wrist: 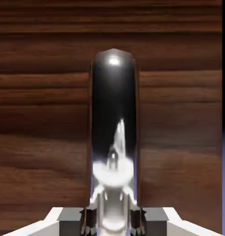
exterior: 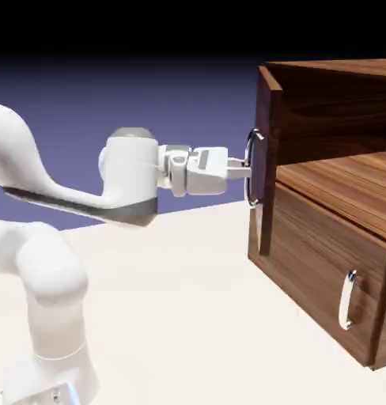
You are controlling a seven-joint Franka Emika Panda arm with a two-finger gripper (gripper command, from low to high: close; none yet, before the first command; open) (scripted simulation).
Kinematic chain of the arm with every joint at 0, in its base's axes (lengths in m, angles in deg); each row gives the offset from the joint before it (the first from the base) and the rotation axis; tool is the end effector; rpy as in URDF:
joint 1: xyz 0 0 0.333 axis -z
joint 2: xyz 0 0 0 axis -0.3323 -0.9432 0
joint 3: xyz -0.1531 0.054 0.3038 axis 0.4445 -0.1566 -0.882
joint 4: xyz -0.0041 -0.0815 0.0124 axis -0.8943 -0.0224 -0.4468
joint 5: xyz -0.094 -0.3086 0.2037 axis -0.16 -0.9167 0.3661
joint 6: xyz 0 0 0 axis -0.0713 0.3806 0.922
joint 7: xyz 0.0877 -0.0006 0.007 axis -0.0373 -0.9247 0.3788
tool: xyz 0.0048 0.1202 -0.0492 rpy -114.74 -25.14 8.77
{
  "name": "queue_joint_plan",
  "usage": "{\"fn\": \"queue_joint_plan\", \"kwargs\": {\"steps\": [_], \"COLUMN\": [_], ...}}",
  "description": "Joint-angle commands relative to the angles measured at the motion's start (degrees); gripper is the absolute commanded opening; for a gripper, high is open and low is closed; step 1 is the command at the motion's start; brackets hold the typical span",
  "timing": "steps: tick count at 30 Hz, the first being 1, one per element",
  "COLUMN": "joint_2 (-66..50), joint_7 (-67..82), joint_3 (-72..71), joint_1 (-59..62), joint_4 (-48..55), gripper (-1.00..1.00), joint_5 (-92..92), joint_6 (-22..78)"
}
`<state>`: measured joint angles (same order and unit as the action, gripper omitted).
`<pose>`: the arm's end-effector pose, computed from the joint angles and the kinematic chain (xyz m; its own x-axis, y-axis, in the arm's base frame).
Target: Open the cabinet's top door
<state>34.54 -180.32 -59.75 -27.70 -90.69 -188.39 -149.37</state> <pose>0.2704 -0.0291 0.5187 -0.3538 -0.6115 0.7077 -0.3532 -0.6133 -0.7065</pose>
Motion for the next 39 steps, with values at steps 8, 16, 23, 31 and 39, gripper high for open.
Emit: {"fn": "queue_joint_plan", "kwargs": {"steps": [8,16,23,31,39], "joint_2": [9.4,14.5,12.5,4.7,-2.5], "joint_7": [9.0,15.0,16.3,15.1,14.0], "joint_3": [-12.4,-27.0,-41.5,-58.1,-73.6], "joint_1": [-0.2,-5.5,-9.4,-6.4,5.8], "joint_4": [-5.8,-7.5,-4.0,6.8,23.1], "gripper": [-1.0,-1.0,-1.0,-1.0,-1.0], "joint_5": [20.1,40.0,56.0,71.2,81.7], "joint_6": [7.6,19.7,32.7,48.0,62.6]}}
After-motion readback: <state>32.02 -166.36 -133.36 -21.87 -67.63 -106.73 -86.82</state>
